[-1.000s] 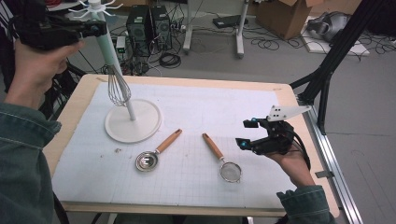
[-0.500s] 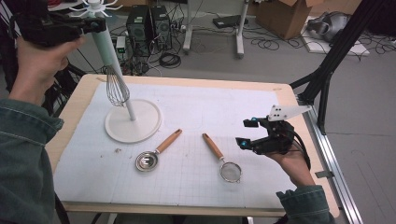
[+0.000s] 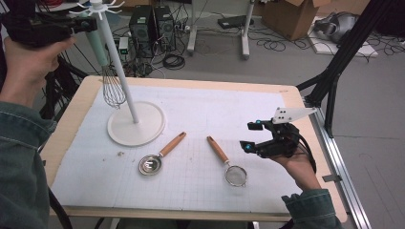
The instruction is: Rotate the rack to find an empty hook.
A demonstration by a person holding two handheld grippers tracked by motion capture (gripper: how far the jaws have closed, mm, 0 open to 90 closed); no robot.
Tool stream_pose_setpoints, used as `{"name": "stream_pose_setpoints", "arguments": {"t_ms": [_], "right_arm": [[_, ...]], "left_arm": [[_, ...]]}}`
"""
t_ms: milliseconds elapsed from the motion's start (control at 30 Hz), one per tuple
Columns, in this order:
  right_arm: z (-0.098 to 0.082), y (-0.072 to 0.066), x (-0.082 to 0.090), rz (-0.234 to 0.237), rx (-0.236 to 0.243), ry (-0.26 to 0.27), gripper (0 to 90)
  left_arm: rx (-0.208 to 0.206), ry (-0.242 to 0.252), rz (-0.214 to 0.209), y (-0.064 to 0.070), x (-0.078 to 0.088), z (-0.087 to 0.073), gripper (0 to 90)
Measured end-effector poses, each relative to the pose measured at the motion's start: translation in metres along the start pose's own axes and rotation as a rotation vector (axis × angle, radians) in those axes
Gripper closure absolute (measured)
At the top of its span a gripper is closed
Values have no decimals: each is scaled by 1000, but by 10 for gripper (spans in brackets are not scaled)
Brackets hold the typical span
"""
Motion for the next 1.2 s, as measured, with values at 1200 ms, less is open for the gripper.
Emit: {"name": "stream_pose_setpoints", "arguments": {"t_ms": [1200], "right_arm": [[-2,1,-8,-9,-17,-11,225]], "left_arm": [[4,-62,-74,19,30,-57,610]]}}
Point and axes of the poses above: each handheld gripper's, and its own axes: x roughly backward along the jaws, z roughly out of its top, y roughly to its right, the point moved 10 cm from there along -x, roughly forward along the jaws, and after that the axes turned 7 degrees about -z, right-handed, at the moved point
